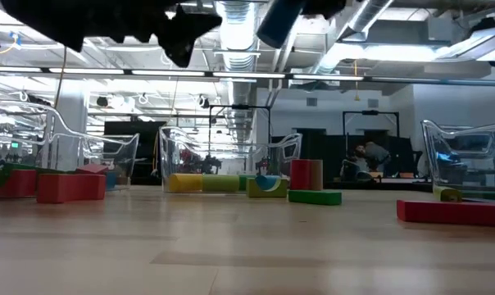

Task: Sort blocks by size
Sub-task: Put the blue cylindrical block into the top transparent bin

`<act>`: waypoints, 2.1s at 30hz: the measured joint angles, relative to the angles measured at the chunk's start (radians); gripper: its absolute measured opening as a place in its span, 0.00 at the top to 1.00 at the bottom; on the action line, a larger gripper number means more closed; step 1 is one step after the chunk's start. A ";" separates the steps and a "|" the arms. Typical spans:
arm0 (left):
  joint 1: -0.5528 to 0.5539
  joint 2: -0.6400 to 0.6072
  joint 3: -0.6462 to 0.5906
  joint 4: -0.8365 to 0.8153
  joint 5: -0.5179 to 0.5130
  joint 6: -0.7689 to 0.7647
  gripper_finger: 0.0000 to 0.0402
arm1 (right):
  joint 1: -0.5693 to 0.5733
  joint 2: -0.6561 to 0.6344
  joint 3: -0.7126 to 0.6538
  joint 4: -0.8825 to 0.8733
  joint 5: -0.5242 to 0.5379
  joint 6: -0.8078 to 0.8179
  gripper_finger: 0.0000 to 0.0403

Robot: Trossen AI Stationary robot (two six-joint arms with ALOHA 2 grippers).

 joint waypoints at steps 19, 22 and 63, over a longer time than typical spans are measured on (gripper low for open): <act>0.047 -0.001 0.116 -0.196 0.206 -0.072 0.50 | -0.003 0.204 0.285 -0.137 0.009 -0.187 0.60; 0.047 -0.001 0.116 -0.212 0.207 -0.071 0.50 | -0.014 0.203 0.295 -0.122 0.010 -0.193 0.59; 0.047 0.163 0.273 -0.304 0.230 0.031 0.55 | -0.040 0.202 0.305 -0.159 -0.036 -0.147 0.59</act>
